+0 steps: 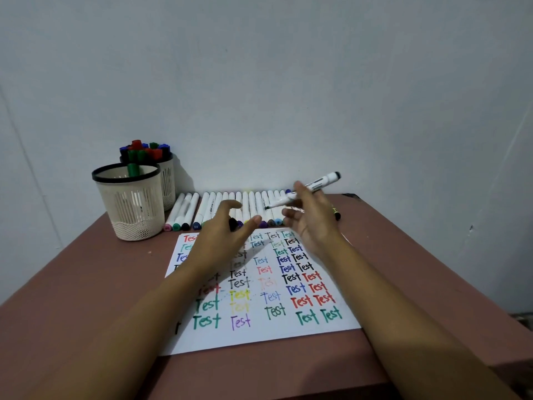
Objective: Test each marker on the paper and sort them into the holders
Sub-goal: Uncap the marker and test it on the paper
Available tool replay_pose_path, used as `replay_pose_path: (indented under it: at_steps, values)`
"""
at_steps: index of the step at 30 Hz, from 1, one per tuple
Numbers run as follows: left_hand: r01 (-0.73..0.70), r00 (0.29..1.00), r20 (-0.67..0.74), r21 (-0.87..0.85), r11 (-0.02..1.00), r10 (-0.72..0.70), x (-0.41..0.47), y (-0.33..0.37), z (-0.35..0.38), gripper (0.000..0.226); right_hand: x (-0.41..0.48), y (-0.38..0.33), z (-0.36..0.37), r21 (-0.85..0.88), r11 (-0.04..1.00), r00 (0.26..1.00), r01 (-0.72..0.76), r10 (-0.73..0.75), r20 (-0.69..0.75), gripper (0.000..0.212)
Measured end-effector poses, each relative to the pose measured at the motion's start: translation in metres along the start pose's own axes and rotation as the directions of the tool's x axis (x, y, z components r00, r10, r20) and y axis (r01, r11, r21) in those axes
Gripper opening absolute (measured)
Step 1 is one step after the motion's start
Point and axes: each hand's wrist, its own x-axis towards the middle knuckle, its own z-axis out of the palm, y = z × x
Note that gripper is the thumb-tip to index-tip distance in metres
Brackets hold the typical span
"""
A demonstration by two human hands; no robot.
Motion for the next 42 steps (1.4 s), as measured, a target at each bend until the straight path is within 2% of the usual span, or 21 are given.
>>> replay_pose_path:
  at_steps: [2, 4, 7, 11, 19, 26, 30, 35, 42]
  values:
    - [0.058, 0.998, -0.032, -0.029, 0.998, -0.059, 0.004, -0.003, -0.003, 0.026, 0.008, -0.008, -0.011, 0.033, 0.999, 0.995, 0.022, -0.019, -0.102, 0.012]
    - [0.104, 0.992, -0.062, -0.070, 0.992, -0.109, 0.008, -0.007, -0.004, 0.025, 0.015, -0.006, -0.024, -0.110, 0.994, 0.988, 0.027, -0.043, -0.149, 0.012]
    - [0.198, 0.979, -0.025, -0.132, 0.971, -0.203, 0.010, -0.007, -0.005, 0.034, 0.022, 0.002, -0.037, -0.362, 0.931, 0.985, 0.036, -0.094, -0.144, 0.017]
    - [0.212, 0.977, 0.021, -0.072, 0.975, -0.211, 0.012, -0.012, -0.004, 0.038, 0.025, 0.009, -0.045, -0.497, 0.867, 0.982, 0.050, -0.135, -0.136, 0.016]
    - [0.168, 0.984, 0.053, -0.010, 0.986, -0.167, 0.011, -0.016, -0.004, 0.039, 0.025, 0.017, -0.042, -0.534, 0.842, 0.981, 0.078, -0.160, -0.110, 0.022]
    - [0.149, 0.986, 0.070, 0.044, 0.988, -0.152, 0.012, -0.018, -0.004, 0.030, 0.026, 0.019, -0.042, -0.574, 0.812, 0.978, 0.108, -0.190, -0.084, 0.021]
    - [0.120, 0.987, 0.097, 0.089, 0.989, -0.129, 0.011, -0.017, -0.004, 0.028, 0.027, 0.021, -0.043, -0.612, 0.781, 0.964, 0.119, -0.240, -0.118, 0.023]
    - [0.108, 0.988, 0.103, 0.096, 0.989, -0.118, 0.012, -0.017, -0.004, 0.028, 0.027, 0.020, -0.044, -0.561, 0.820, 0.970, 0.116, -0.215, -0.115, 0.023]
    - [0.097, 0.988, 0.108, 0.104, 0.990, -0.108, 0.012, -0.017, -0.004, 0.028, 0.027, 0.021, -0.045, -0.626, 0.769, 0.973, 0.127, -0.219, -0.071, 0.013]
